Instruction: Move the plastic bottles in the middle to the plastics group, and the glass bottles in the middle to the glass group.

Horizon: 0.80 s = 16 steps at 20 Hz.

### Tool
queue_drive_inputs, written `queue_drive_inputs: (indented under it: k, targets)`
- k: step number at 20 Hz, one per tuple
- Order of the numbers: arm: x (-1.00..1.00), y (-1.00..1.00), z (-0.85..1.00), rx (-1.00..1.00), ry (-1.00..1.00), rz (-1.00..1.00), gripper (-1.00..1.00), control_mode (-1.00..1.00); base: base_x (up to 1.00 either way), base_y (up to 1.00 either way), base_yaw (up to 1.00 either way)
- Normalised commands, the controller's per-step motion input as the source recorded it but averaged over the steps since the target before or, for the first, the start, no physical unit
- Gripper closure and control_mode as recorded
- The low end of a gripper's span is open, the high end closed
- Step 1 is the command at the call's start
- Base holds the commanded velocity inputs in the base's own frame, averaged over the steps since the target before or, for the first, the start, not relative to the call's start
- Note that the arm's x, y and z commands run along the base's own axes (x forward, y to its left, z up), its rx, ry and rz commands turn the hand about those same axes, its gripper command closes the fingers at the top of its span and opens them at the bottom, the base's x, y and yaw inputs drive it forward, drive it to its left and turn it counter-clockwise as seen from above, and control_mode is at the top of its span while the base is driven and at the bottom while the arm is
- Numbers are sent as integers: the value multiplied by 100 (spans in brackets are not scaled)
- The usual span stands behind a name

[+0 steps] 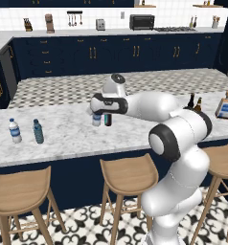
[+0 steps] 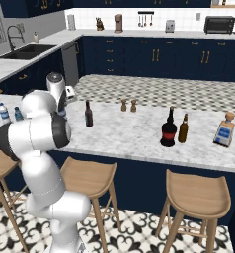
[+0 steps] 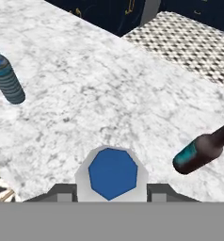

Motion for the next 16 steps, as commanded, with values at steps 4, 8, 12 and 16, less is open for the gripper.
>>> queue_drive_inputs:
  k: [4, 8, 12, 16]
  targets:
    - [0, 57, 2, 0, 13, 14, 100, -100, 0, 0, 0]
    - [0, 62, 1, 0, 15, 13, 100, -100, 0, 0, 0]
    - [0, 64, 1, 0, 7, 12, 100, -100, 0, 0, 0]
    - [0, 43, 0, 0, 0, 15, 100, -100, 0, 0, 0]
